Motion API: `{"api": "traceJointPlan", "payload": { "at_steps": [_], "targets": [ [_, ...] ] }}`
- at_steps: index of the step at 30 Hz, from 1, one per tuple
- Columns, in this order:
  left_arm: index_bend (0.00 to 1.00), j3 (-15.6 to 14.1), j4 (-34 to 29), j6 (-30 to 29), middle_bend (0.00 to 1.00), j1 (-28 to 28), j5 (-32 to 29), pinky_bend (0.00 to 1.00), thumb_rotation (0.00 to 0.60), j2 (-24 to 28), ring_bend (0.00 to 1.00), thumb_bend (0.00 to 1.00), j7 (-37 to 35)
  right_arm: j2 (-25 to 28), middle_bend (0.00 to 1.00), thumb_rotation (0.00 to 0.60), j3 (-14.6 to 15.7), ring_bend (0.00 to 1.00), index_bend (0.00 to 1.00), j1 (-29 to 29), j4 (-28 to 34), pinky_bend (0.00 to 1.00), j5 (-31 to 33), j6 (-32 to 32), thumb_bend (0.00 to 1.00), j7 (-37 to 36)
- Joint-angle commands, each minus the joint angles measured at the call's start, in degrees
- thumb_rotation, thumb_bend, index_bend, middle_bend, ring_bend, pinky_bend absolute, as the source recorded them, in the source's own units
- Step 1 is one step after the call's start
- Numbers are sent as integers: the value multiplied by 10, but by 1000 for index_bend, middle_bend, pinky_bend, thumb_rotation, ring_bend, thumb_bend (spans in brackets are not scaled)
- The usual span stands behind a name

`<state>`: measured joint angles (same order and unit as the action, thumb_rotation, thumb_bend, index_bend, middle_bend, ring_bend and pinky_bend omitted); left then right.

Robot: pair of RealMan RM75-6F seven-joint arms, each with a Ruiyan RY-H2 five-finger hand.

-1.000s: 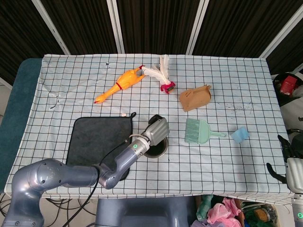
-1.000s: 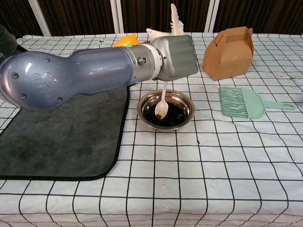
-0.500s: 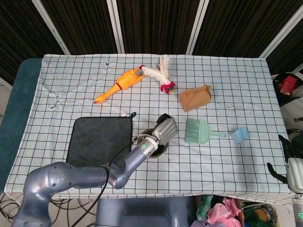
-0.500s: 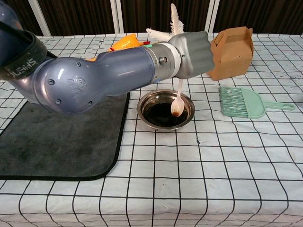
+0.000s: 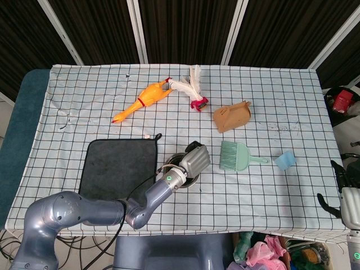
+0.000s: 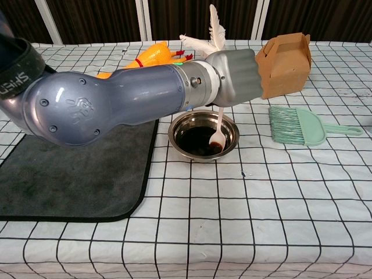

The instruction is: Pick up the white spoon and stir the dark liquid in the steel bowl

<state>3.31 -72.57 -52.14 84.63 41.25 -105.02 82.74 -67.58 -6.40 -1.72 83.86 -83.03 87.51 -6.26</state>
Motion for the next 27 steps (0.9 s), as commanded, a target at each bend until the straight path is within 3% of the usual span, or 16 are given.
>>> {"api": "traceJointPlan", "payload": {
  "at_steps": [1,8,17,22,27],
  "targets": [
    [676,0,-4,1,935,-2,-9,897,600,3,908,477,-1,0,115,600,0,248,0,1,0,370,1,1,250,0],
    [656,-8,-7,-7,932,-2,-28,897,600,7,906,476,14,0,115,600,-1,248,0,1,1,370,2,1,250,1],
    [336,1,1,-20,924,1,-37,897,600,2,896,416,15,0,115,600,-2,248,0,1,0,370,2,2,251,-1],
    [257,-1,-3,-22,916,1,-54,897,600,5,890,333,27,0,115,600,-1,248,0,1,0,367,1,1,251,-3],
    [237,6,-26,-38,876,2,-63,893,600,19,859,318,33,0,115,600,-1,248,0,1,-1,362,1,0,249,-2]
  ]
}}
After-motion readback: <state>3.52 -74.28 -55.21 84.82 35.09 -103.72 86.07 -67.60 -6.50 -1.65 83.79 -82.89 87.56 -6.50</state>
